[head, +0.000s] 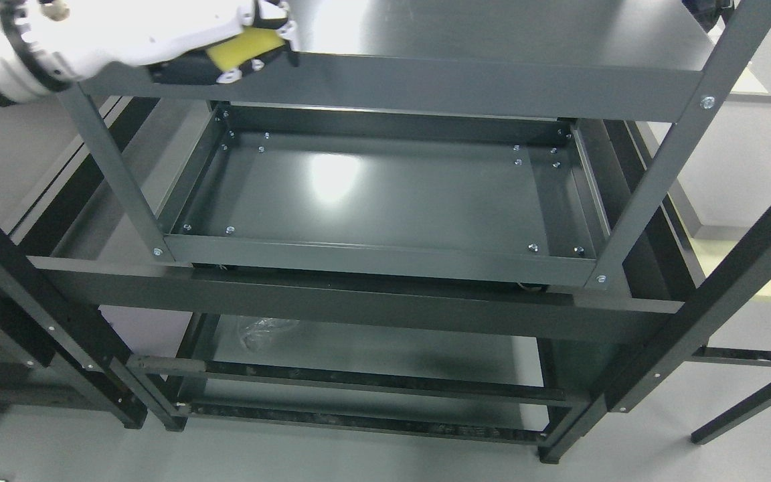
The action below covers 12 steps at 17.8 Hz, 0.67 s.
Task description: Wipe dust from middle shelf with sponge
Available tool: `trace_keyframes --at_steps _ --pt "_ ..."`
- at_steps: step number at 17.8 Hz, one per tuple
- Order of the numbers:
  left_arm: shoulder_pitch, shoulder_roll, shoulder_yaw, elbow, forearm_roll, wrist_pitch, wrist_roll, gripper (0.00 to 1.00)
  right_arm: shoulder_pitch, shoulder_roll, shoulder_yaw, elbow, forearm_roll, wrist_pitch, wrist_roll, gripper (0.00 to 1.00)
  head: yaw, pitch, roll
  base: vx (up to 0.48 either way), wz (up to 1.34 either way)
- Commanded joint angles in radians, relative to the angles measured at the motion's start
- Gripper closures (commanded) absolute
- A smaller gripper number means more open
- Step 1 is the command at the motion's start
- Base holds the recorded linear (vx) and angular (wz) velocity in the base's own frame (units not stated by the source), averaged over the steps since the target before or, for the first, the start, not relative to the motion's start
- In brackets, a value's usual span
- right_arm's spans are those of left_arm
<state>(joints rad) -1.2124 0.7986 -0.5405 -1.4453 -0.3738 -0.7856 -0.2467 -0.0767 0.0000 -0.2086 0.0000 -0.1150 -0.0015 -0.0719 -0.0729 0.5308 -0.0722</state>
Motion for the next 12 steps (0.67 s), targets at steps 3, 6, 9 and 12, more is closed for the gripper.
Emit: trace_keyframes --at_steps 3,6,9,12 --pt "0.105 0.329 0.148 -0.046 0.099 0.0 0.0 1.0 0.0 -0.017 0.0 -0.017 0.0 0.072 0.0 0.0 0.0 0.0 0.0 0.0 0.0" --pt "0.139 0.361 0.172 -0.046 0.115 0.0 -0.002 1.0 0.0 -0.017 0.0 -0.017 0.0 0.072 0.0 0.0 0.0 0.0 0.0 0.0 0.0" --pt "0.168 0.311 0.175 -0.043 0.102 0.0 -0.037 1.0 0.0 -0.017 0.0 -0.017 0.0 0.072 0.0 0.0 0.0 0.0 0.0 0.0 0.0" --pt "0.169 0.139 0.169 -0.032 -0.006 0.0 -0.057 1.0 0.0 -0.017 0.0 -0.017 0.0 0.072 0.0 0.0 0.0 0.0 0.0 0.0 0.0"
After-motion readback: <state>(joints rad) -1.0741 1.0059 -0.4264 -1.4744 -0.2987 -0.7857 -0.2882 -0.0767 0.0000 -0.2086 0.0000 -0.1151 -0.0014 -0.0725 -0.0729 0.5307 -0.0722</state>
